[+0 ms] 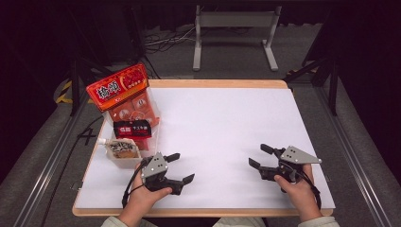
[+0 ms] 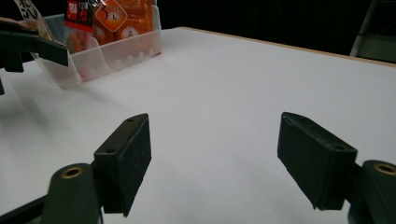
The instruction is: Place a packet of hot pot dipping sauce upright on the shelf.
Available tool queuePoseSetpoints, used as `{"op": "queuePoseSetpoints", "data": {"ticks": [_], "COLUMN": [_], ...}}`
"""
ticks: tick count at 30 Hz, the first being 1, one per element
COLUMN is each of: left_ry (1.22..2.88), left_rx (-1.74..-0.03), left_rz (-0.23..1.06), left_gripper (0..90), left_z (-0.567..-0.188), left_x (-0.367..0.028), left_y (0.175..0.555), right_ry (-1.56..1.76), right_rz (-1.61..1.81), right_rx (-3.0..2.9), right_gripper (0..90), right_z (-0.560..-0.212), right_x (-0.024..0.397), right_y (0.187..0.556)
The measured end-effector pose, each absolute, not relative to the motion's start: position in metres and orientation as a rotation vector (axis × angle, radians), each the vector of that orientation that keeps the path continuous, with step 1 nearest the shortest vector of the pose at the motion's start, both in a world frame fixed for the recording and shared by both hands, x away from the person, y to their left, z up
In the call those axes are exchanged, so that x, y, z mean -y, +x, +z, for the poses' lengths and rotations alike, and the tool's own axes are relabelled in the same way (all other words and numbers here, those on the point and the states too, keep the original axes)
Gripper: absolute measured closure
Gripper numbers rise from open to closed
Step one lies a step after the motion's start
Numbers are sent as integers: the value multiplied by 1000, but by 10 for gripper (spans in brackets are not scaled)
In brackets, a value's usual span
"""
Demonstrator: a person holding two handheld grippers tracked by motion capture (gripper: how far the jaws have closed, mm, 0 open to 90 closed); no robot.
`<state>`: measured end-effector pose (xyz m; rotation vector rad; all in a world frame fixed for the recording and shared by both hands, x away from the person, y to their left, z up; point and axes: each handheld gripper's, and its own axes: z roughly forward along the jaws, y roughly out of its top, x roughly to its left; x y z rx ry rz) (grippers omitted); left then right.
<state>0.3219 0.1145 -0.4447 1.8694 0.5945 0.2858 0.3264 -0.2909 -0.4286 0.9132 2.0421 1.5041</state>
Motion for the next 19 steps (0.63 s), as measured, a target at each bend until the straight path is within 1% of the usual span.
{"op": "queuePoseSetpoints", "data": {"ticks": [8,19], "left_ry": [1898,1917], "left_rx": [-662,-650], "left_rz": [275,280], "left_gripper": [137,135], "left_z": [-454,-453], "left_x": [-110,-111], "left_y": [324,324], "right_ry": [969,953], "right_rz": [1485,1466], "right_rx": [-2051,-2077], "right_gripper": [265,259], "right_z": [-441,-443], "right_x": [290,286], "right_y": [324,323]}}
